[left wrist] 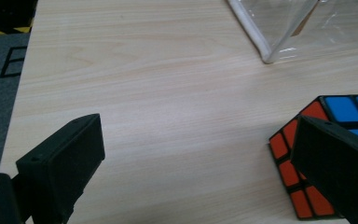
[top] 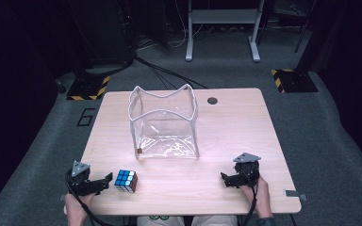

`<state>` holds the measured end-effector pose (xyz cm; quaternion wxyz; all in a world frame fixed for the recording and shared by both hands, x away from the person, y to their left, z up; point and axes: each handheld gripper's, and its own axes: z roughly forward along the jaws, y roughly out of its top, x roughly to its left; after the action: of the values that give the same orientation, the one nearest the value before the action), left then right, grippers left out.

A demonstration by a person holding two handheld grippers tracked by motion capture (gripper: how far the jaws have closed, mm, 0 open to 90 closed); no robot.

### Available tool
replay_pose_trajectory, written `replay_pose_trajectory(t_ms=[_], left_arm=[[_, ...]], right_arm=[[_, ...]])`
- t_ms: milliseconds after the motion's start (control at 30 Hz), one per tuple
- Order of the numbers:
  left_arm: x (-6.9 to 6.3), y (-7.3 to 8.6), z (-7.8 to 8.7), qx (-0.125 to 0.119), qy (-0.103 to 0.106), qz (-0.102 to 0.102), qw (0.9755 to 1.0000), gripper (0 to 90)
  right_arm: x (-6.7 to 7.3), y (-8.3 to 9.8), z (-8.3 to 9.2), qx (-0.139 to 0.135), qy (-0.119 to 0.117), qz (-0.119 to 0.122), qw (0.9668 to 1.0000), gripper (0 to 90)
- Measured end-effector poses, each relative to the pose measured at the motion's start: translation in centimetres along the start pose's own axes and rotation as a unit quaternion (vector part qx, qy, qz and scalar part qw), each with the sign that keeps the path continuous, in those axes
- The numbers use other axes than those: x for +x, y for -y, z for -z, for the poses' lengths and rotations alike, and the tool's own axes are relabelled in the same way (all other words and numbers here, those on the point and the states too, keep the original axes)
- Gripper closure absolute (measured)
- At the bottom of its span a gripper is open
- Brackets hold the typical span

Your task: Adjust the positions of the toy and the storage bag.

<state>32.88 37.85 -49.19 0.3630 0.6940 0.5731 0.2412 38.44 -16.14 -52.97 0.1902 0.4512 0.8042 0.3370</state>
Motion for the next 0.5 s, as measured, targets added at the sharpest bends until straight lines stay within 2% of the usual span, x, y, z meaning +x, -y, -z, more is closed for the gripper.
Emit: replay_pose_trajectory(t_ms=[200, 233, 500], left_arm=[[-0.9, -0.4, 0.1, -0.003, 0.019, -0.004, 0.9998, 2.6], [-1.0, -0.4, 0.1, -0.004, 0.021, -0.005, 0.9998, 2.7], [-2.1, -0.8, 0.2, -0.009, 0.037, -0.014, 0.9992, 2.7]], right_arm=[[0.0, 0.0, 0.0, 0.000, 0.000, 0.000, 1.0000, 0.2], [-0.1, 0.0, 0.0, 0.001, -0.001, 0.006, 1.0000, 0.2], [-0.1, 0.0, 0.0, 0.000, 0.000, 0.006, 1.0000, 0.2]])
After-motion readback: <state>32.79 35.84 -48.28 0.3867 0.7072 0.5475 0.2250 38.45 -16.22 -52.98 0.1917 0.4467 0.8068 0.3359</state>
